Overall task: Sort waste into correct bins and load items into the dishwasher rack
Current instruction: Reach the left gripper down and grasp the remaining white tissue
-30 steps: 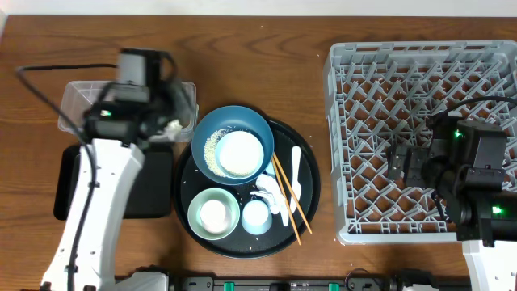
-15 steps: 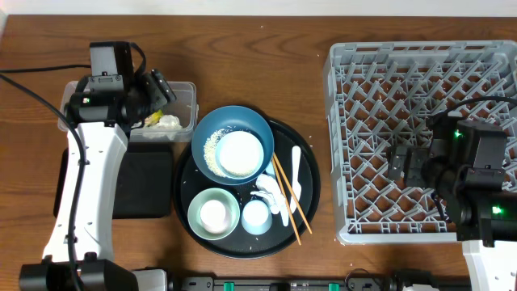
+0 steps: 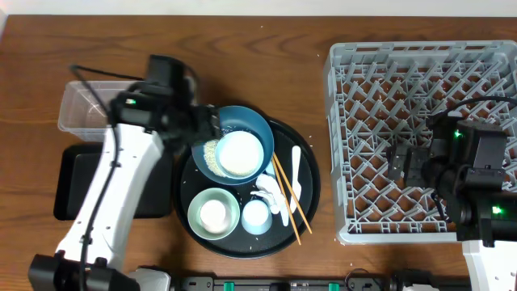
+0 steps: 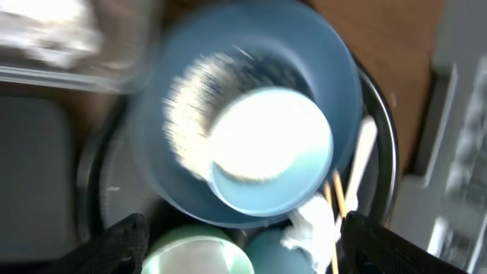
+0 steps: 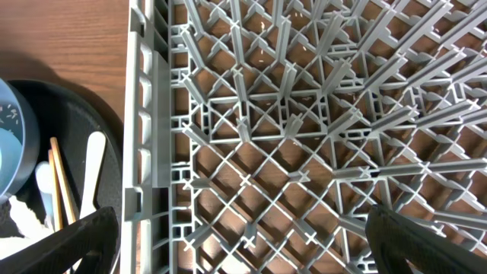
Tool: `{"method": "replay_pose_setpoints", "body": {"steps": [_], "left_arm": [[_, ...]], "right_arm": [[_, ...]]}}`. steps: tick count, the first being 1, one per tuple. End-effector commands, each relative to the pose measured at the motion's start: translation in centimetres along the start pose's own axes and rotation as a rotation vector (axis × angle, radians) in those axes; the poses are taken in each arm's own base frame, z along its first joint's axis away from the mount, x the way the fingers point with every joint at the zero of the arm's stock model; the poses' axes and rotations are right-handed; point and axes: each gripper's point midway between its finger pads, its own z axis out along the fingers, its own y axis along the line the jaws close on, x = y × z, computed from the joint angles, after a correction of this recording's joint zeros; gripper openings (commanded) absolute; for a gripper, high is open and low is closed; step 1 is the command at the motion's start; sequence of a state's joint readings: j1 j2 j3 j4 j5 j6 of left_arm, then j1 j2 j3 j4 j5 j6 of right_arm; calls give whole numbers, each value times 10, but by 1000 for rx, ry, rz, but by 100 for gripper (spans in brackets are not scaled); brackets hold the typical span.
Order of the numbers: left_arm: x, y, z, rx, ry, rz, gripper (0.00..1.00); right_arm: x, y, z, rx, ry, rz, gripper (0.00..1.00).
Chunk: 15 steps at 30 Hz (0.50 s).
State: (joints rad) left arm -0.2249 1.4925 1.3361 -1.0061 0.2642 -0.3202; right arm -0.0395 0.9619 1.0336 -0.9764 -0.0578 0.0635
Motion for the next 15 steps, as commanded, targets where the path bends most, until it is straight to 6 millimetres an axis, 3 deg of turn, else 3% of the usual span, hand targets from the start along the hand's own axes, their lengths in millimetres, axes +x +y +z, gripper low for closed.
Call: {"method": "replay_pose_setpoints", "body": {"steps": [1, 7, 15], "left_arm": [[25, -27, 16, 26, 70, 170, 82], [62, -66, 46, 32, 180, 364, 82], [119, -94, 89, -6, 351, 518, 79]], "right_arm": [[-5, 2, -4, -2, -14, -20, 99], [-4, 2, -4, -2, -9, -20, 99], [-3, 2, -4, -1, -6, -21, 99]]}}
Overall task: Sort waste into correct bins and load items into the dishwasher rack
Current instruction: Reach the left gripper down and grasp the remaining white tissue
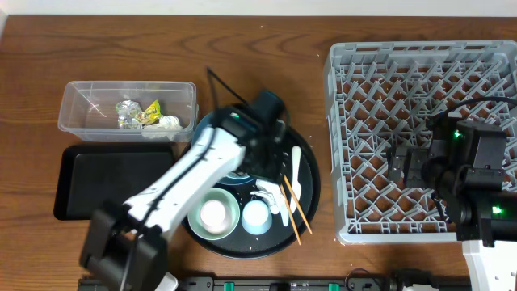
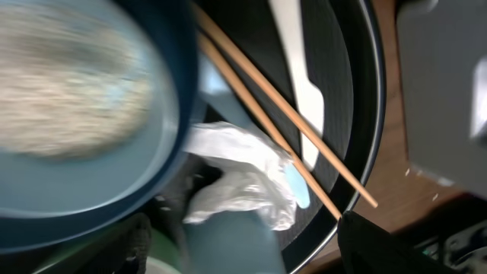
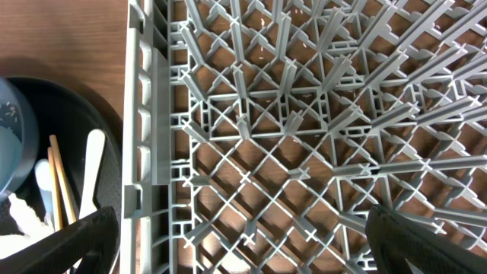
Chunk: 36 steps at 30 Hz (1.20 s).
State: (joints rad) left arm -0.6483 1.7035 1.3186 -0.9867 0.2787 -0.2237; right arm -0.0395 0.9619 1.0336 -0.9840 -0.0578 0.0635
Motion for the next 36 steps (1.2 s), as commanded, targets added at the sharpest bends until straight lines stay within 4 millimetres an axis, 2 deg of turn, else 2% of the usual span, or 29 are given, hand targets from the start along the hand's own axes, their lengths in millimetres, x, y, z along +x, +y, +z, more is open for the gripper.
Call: {"method": "replay_pose_setpoints", "body": {"steps": [1, 5, 9, 36], "left_arm": [[13, -16, 17, -12, 56, 77, 79], [22, -27, 29, -37, 90, 132, 78], [22, -18, 35, -133, 84, 158, 78], [43, 1, 66, -162, 141, 149, 78]], "right_arm": [[-5, 2, -4, -2, -14, -21, 99], [-5, 2, -4, -2, -13, -21, 99], [-5, 2, -4, -1, -13, -22, 99], [-4, 2, -4, -1, -9, -21, 99]]}}
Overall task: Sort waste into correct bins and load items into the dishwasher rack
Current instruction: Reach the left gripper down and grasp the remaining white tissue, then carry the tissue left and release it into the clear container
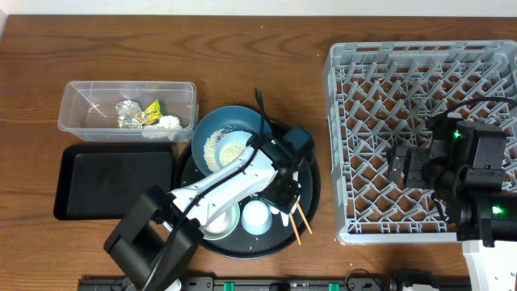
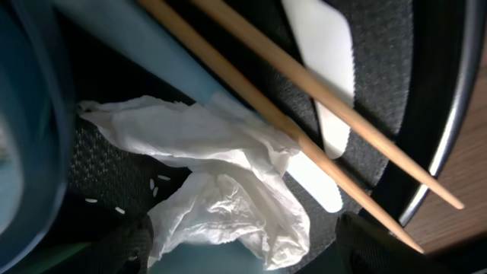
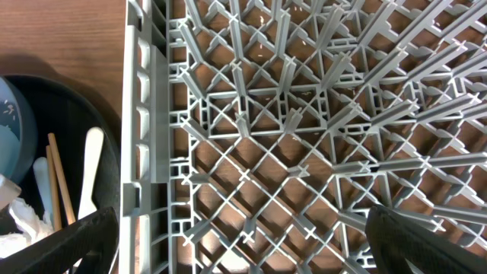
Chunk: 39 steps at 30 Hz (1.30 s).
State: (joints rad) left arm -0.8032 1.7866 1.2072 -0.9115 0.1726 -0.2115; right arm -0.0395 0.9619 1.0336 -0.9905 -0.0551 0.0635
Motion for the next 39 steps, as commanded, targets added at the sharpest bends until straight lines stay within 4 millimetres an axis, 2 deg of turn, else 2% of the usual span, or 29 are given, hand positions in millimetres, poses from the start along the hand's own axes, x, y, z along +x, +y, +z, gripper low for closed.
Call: {"method": "replay_pose_setpoints", "body": {"steps": [1, 5, 10, 14, 23, 26, 30, 35, 38, 39], "left_arm": [[8, 6, 10, -27, 35, 5, 78], [6, 6, 11, -24, 23, 6, 77], [-1, 4, 11, -16, -5, 9, 59], [-1, 4, 11, -17, -3, 9, 50], [10, 8, 20, -25, 28, 6, 52], [16, 10, 25, -29, 41, 5, 59], [16, 10, 27, -28, 39, 5, 57], [11, 9, 26, -24, 22, 7, 20], [6, 7, 22, -20, 7, 8, 7], [4, 6, 20, -18, -1, 9, 6]], "right_arm": [[-5, 3, -4, -4, -15, -21, 99], [-5, 3, -4, -4, -16, -21, 99], [-4, 3, -4, -4, -10, -21, 99], [-3, 3, -4, -4, -8, -21, 99], [-3, 3, -4, -4, -8, -21, 99], [-3, 3, -4, -4, -8, -21, 99], [-3, 3, -4, -4, -8, -21, 99], [-3, 3, -4, -4, -8, -21, 99], [-3, 3, -4, -4, -8, -21, 99], [-3, 3, -4, -4, -8, -21, 99]]}}
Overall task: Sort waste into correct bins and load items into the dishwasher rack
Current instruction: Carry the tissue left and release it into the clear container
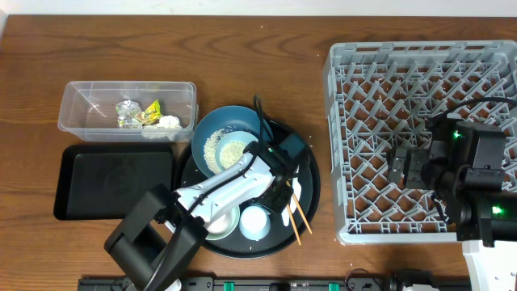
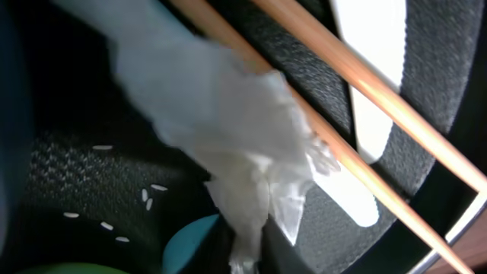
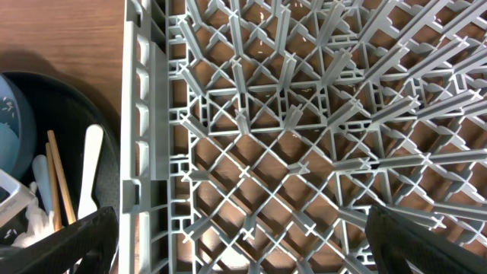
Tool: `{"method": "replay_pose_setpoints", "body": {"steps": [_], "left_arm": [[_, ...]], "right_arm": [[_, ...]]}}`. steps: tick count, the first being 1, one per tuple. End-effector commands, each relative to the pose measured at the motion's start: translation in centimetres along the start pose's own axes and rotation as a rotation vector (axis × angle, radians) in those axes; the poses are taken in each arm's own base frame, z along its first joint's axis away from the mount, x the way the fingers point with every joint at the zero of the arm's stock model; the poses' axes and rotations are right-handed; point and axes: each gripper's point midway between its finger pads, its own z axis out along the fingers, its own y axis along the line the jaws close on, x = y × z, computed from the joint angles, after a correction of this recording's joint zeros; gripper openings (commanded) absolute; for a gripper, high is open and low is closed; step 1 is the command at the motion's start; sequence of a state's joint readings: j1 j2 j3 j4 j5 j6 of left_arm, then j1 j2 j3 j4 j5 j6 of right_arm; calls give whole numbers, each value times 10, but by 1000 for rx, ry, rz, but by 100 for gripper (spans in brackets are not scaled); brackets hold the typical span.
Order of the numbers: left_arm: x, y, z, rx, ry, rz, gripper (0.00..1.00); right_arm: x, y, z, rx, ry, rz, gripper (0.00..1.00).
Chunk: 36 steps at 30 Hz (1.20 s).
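My left gripper [image 1: 278, 192] is low over the round black tray [image 1: 311, 166], shut on a crumpled white tissue [image 2: 228, 129] that stretches up from its jaws. Two wooden chopsticks [image 2: 358, 99] and a white spoon [image 2: 365, 46] lie just beside the tissue. On the same tray are a blue bowl with rice [image 1: 229, 145], a light blue cup [image 1: 255, 223] and a green bowl [image 1: 212, 222] partly under the arm. My right gripper [image 1: 408, 166] hangs open over the grey dishwasher rack [image 1: 420, 73], holding nothing.
A clear plastic bin [image 1: 128, 107] holding wrappers stands at the back left. In front of it lies a flat black tray [image 1: 113, 182]. The rack's near left wall [image 3: 141, 152] stands close to the round tray. Loose rice grains [image 2: 106, 190] dot the tray mat.
My left gripper was open with the tissue lying between its fingers. Now it is shut on the tissue, which is pulled up into a taut strip. The right arm is unchanged.
My left gripper was open above the blue bowl near the clear bin. Then it was over the tissue and chopsticks, still high. Then it was low around the tissue, still open. Now it grips the tissue. The right gripper stayed open over the rack throughout.
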State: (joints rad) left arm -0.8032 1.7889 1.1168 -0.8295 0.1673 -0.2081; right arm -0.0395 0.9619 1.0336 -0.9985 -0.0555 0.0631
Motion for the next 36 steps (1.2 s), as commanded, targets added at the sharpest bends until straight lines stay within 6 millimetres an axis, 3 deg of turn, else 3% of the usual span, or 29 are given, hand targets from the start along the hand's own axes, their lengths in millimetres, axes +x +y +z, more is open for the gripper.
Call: {"method": "replay_pose_setpoints", "body": {"steps": [1, 6, 11, 14, 18, 22, 26, 32, 36], "left_arm": [[-8, -1, -4, -7, -17, 8, 6], [-18, -4, -29, -6, -63, 11, 6], [-28, 1, -78, -7, -165, -8, 7], [-36, 17, -112, -12, -278, -50, 6], [-37, 65, -152, -88, -411, -167, 6], [-31, 130, -190, -149, -536, -358, 6], [-26, 197, -212, -189, -635, -557, 6], [-16, 282, -222, -245, -725, -801, 6], [-18, 311, -209, -245, -720, -900, 6]], "right_arm": [[-5, 3, -4, -4, -16, -21, 99], [-4, 2, -4, -3, -11, -21, 99], [-4, 2, -4, -3, -9, -21, 99], [-4, 2, -4, -3, -9, -21, 99], [-2, 2, -4, -4, -4, -20, 99], [-3, 3, -4, -7, -4, -20, 99], [-3, 3, -4, -8, -6, -20, 99], [-2, 4, -4, -11, -4, -11, 99], [-3, 6, -4, -22, -4, 7, 99]]}}
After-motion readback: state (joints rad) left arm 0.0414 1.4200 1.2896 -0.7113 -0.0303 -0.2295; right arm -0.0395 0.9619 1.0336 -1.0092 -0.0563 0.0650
